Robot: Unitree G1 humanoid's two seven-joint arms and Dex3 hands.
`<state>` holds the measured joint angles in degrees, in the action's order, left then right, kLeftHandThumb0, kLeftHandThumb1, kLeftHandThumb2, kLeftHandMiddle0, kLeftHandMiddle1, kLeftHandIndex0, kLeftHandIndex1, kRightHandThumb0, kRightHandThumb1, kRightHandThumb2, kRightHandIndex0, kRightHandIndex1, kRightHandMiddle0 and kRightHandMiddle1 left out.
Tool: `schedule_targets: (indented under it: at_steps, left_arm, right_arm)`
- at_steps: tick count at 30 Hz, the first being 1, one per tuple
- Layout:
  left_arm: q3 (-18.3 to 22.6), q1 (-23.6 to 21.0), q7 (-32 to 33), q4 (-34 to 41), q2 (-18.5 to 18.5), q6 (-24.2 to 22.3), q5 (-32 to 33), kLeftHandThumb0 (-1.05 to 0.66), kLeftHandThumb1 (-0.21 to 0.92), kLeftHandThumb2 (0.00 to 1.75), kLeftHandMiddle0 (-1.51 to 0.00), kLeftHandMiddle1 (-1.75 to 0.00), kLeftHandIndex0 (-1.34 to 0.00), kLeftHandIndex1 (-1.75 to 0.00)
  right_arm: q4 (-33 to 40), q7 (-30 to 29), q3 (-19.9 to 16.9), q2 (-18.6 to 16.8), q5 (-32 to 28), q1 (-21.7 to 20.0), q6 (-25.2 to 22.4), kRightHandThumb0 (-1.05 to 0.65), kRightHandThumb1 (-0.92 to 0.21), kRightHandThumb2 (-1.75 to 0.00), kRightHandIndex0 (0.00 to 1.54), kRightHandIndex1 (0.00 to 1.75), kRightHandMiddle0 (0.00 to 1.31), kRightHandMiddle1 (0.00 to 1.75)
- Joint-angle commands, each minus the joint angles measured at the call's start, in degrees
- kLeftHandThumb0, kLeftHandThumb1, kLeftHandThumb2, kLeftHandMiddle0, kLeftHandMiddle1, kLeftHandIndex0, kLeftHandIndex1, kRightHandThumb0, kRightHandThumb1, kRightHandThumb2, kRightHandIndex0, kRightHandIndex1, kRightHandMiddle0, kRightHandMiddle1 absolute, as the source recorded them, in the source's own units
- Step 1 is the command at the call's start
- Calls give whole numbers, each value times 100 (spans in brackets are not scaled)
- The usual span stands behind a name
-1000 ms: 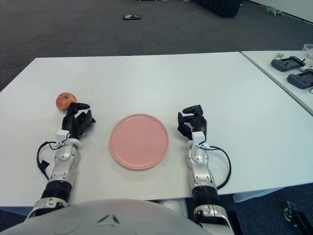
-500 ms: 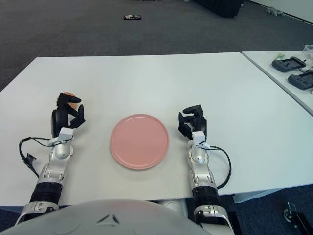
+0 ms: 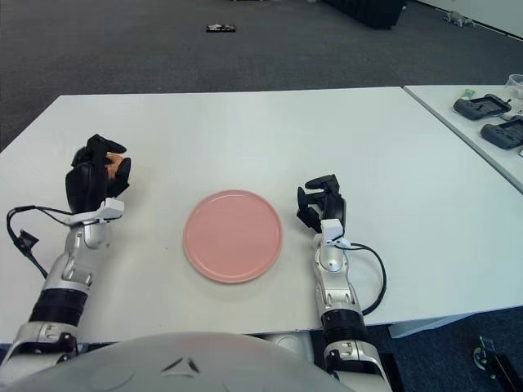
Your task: Put the apple into the plate.
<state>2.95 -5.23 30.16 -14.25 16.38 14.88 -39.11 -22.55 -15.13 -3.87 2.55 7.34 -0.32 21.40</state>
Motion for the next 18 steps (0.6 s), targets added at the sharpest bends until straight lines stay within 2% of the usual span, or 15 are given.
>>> schedule_targets:
  at_steps: [1, 5, 7, 9, 12, 15, 18]
  left_arm:
    - [-105, -364, 42, -391, 347, 98, -55, -71, 80, 58, -1, -88, -2, -97]
    - [-287, -590, 332, -756, 577, 288, -196, -79, 71, 55, 0, -56, 0, -58]
    - [-396, -687, 432, -910, 701, 333, -296, -83, 69, 55, 0, -44, 0, -45]
    - [-498, -797, 503, -1052, 802, 334, -386, -92, 68, 54, 0, -19, 0, -20]
    - [-656, -1025, 532, -1280, 919, 236, -510, -99, 70, 50, 0, -6, 0, -6]
    - [-817, -1281, 350, -1592, 1069, 92, -597, -103, 74, 42, 0, -2, 0, -2]
    - [-957, -1545, 122, -2024, 1206, 159, -522, -104, 75, 37, 0, -1, 0, -1]
  right_arm:
    - [-207, 116, 51, -63, -32, 54, -242, -36, -77, -74, 61, 125, 28, 175]
    - [-227, 114, 43, -65, -42, 50, -220, -36, -78, -73, 60, 124, 27, 175]
    - [-237, 91, 37, -66, -31, 48, -224, -36, -78, -73, 60, 124, 27, 175]
    - [-245, 73, 34, -71, -22, 45, -226, -36, -78, -72, 60, 124, 27, 175]
    - [-249, 63, 31, -75, -16, 43, -231, -36, -78, -72, 60, 124, 27, 175]
    - [-253, 46, 28, -78, -2, 41, -243, -36, -79, -72, 60, 124, 27, 175]
    - [-239, 19, 31, -77, 27, 45, -256, -36, -79, -72, 61, 124, 27, 175]
